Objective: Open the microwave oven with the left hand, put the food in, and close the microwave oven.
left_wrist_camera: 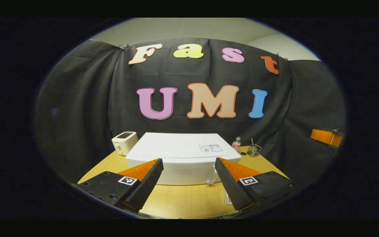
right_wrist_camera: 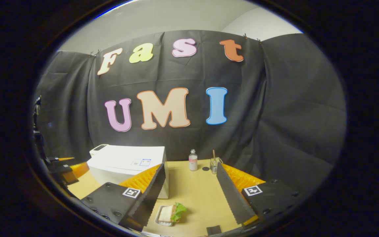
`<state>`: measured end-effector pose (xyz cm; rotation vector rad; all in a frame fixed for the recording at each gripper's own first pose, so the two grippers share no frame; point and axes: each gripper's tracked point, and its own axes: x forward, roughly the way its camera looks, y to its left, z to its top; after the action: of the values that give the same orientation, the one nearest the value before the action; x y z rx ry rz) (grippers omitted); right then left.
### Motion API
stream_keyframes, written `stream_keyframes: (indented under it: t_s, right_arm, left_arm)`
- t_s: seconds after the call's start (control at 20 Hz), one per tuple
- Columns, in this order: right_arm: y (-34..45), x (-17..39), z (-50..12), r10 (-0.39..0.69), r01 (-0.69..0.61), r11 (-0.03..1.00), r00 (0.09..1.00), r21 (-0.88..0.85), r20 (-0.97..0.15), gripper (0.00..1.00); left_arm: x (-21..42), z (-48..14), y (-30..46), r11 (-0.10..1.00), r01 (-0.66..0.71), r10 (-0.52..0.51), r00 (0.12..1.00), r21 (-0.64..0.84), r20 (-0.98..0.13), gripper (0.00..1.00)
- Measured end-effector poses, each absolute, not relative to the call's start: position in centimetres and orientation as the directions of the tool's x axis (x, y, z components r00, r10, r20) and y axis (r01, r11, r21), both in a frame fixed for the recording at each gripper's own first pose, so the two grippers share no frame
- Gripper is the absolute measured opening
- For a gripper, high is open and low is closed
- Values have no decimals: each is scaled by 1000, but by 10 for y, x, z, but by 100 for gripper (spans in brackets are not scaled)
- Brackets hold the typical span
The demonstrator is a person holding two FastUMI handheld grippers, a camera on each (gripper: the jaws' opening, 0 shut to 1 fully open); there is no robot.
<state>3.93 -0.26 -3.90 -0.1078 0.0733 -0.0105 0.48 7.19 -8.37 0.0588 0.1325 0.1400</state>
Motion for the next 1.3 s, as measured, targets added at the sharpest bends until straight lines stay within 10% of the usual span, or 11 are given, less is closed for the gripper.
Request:
stream_keyframes:
  t_s: [1.3]
  right_arm:
    - [-66, 40, -74, -154, 136, 983, 977, -122, -149, 92]
  left_arm:
    - [126, -302, 25, 999, -30, 8, 882, -40, -471, 98]
